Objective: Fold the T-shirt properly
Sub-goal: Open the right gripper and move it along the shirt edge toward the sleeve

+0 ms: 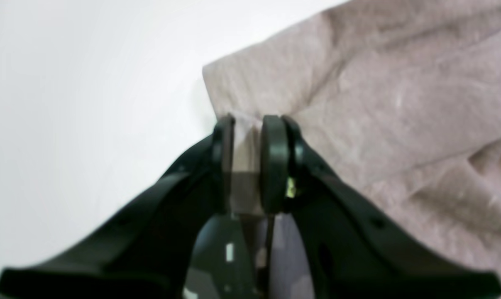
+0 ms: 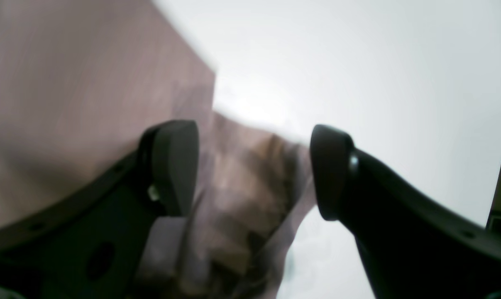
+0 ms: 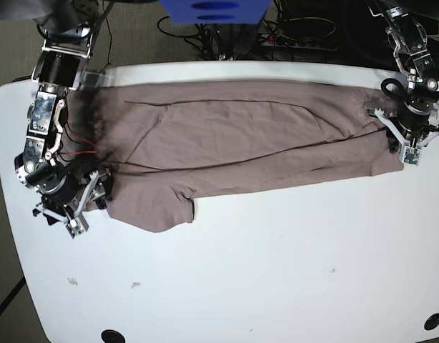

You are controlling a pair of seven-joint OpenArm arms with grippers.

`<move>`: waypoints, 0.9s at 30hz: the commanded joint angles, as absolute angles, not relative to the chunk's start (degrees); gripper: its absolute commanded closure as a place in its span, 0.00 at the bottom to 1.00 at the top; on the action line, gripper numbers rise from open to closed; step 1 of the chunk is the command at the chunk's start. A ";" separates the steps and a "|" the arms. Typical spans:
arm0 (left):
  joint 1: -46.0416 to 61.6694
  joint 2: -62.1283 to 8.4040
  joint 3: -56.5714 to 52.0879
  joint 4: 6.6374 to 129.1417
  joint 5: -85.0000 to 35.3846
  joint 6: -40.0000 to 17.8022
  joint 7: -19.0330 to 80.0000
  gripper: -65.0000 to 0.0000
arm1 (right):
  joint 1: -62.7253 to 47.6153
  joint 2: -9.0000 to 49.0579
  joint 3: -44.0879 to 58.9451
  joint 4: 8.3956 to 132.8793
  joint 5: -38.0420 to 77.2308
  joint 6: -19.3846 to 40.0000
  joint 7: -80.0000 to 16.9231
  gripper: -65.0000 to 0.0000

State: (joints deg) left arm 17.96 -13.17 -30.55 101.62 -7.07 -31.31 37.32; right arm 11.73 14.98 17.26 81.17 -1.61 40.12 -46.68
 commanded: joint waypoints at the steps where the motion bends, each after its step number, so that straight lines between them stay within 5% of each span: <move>1: 17.42 -14.00 -30.91 102.73 -7.25 -31.08 36.52 0.84 | 14.23 15.88 17.03 79.33 -1.23 40.00 -45.59 0.37; 27: 17.13 -14.11 -30.55 103.42 -7.31 -31.01 36.04 0.82 | 17.34 16.23 6.70 78.50 -0.83 40.00 -49.26 0.38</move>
